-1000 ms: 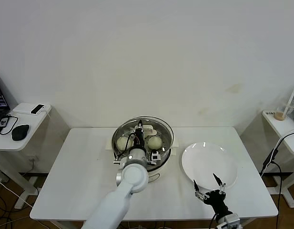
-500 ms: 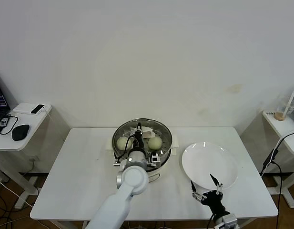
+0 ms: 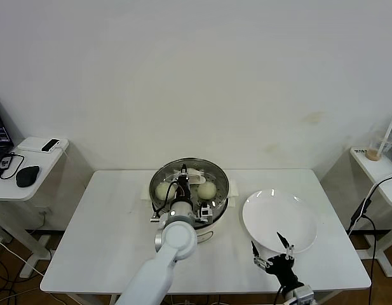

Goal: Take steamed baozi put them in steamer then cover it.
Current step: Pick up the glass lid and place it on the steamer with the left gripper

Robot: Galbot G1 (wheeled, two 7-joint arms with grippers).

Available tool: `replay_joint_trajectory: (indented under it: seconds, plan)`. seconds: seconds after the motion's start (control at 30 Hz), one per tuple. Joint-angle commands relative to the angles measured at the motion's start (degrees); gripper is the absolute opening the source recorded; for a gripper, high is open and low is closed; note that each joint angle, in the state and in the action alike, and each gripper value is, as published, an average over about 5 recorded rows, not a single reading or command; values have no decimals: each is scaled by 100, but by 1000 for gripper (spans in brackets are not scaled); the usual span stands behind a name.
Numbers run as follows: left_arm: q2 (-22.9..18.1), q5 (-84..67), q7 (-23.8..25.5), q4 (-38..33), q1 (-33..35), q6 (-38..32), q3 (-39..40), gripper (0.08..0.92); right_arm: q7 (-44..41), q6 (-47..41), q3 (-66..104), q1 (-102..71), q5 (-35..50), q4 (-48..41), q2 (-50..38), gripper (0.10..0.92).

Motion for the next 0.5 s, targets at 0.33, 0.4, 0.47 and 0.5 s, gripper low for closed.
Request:
replay_joint_trajectory:
  seconds: [0.33, 0.4, 0.47, 0.5]
  plan:
    - [196, -82, -29, -663, 267, -42, 40, 409, -7, -3, -52, -27, -36, 41, 14, 823]
    - [301, -146, -43, -864, 379, -55, 71, 470, -6, -5, -58, -41, -45, 50, 16, 823]
    - [420, -263, -111, -1073, 509, -87, 112, 530, -4, -7, -53, -53, -44, 56, 14, 823]
    - [474, -327, -164, -1175, 578, -112, 132, 556, -2, -8, -49, -58, -42, 59, 12, 823]
